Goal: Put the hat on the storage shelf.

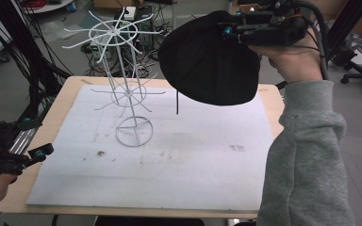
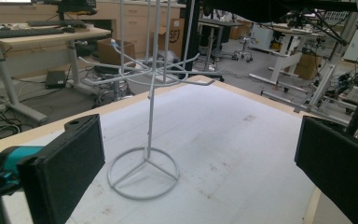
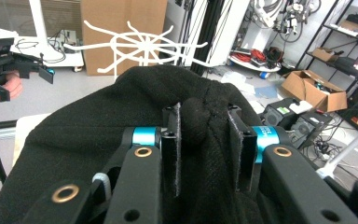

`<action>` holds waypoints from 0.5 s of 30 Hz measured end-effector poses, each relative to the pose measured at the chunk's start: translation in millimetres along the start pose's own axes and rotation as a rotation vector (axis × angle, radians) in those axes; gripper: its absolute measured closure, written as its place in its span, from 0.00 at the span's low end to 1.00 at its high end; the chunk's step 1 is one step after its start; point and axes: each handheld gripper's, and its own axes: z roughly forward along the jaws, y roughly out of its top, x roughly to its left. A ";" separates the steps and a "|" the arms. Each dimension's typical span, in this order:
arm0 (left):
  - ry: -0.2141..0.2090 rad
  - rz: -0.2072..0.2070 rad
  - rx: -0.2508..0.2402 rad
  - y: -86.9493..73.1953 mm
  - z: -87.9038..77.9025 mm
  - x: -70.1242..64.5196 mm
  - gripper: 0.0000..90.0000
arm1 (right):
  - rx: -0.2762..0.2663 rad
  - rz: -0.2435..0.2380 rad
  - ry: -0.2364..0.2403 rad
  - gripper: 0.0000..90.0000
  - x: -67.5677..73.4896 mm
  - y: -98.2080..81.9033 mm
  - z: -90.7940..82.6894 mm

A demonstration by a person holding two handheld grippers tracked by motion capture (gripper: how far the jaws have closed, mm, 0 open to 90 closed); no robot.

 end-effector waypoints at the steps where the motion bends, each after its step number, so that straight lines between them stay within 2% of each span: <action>1: 0.000 0.000 0.002 0.1 -0.1 0.2 0.02 | 0.002 0.002 0.004 0.79 -0.6 2.1 -1.5; 4: 0.003 -0.003 0.000 -0.3 -0.1 1.2 0.02 | 0.003 -0.010 -0.001 0.80 -3.5 8.9 -7.5; 9: 0.003 -0.008 0.007 -1.9 1.0 3.0 0.02 | -0.014 0.005 -0.012 0.80 -8.0 17.0 -18.3; 15: 0.001 -0.009 0.006 -2.1 1.2 3.7 0.02 | -0.011 -0.006 -0.021 0.79 -10.0 24.0 -17.0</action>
